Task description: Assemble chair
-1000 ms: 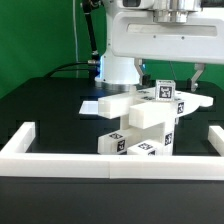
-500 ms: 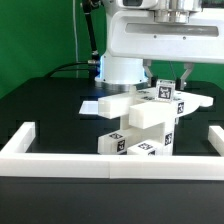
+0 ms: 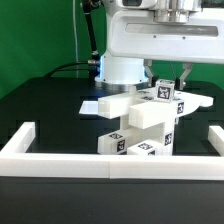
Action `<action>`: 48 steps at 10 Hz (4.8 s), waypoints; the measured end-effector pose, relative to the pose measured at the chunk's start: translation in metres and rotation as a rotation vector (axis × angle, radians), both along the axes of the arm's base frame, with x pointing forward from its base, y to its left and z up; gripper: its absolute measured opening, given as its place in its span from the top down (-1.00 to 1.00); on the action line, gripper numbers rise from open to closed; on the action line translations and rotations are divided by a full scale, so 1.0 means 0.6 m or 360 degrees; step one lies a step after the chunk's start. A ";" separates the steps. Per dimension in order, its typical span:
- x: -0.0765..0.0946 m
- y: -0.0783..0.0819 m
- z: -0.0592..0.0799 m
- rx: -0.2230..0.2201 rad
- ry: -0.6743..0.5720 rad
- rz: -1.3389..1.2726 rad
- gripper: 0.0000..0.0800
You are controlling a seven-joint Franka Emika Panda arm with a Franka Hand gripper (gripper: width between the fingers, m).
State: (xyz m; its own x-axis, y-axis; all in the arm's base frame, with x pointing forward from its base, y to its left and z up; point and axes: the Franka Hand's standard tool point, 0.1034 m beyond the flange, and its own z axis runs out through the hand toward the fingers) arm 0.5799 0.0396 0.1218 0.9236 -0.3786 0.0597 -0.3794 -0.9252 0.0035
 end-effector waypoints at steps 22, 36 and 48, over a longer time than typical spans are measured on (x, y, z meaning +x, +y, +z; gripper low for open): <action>0.001 0.018 0.000 0.0046 -0.0034 -0.0958 -0.62; 0.005 -0.006 0.000 -0.0076 -0.0002 0.0582 -0.01; 0.004 -0.005 -0.002 -0.0004 -0.0041 -0.0479 0.29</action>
Offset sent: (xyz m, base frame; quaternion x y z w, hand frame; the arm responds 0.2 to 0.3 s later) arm 0.0000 0.0000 0.0000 0.0000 0.0000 0.1938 0.9810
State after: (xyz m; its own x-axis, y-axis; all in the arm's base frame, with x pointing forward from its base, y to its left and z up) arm 0.5822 0.0369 0.1209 0.7680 -0.6350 0.0829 -0.6367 -0.7711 -0.0074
